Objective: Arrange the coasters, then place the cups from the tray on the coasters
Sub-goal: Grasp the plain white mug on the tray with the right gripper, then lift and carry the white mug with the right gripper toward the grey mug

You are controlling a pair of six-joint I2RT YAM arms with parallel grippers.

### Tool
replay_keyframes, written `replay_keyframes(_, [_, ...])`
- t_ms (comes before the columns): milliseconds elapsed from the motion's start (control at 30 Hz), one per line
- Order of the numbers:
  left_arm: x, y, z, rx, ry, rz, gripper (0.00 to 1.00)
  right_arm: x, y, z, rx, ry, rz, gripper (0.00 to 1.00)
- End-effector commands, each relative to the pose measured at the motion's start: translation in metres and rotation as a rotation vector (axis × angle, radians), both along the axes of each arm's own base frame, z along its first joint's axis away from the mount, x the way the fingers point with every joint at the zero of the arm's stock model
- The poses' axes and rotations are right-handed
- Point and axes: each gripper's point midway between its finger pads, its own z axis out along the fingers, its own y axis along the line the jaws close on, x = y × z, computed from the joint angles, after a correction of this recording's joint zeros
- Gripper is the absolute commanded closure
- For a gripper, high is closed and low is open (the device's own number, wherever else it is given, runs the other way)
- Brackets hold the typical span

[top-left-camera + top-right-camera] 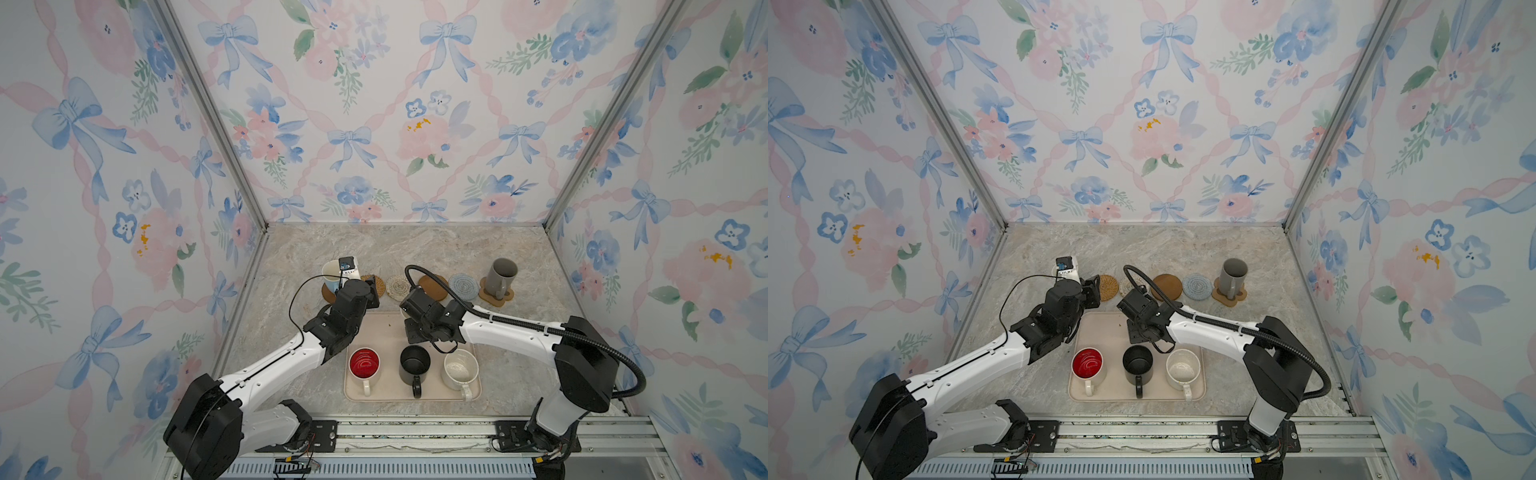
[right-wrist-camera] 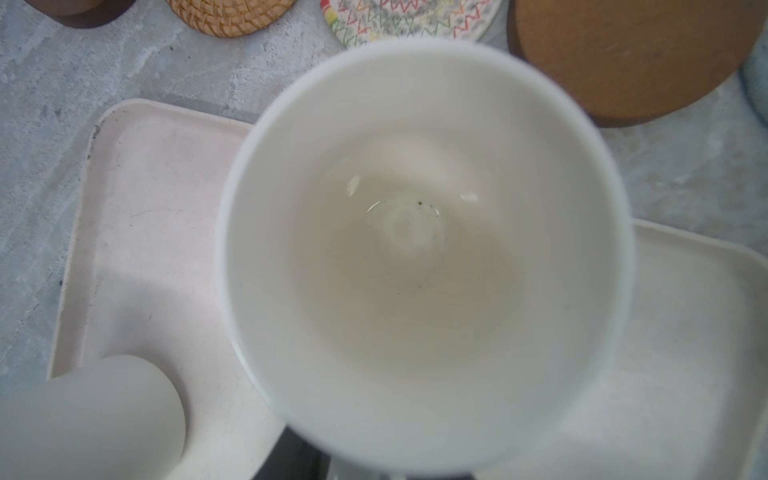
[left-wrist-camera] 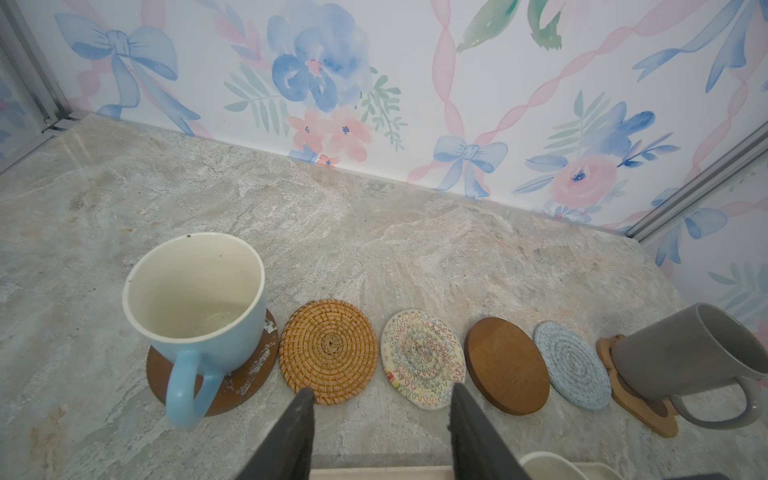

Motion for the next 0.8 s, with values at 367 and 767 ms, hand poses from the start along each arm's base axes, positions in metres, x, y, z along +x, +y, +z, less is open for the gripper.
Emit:
replay_keyframes(367, [0.003, 0.0, -0.007, 0.021, 0.003, -0.01, 0.51, 0.012, -0.012, 0.005, -0.052, -0.037, -0.031, 1.0])
replay_keyframes(767, [0.0, 0.009, -0.006, 0.017, -0.012, 0.011, 0.52, 0.043, -0.025, 0.06, -0.056, -0.191, -0.022, 1.0])
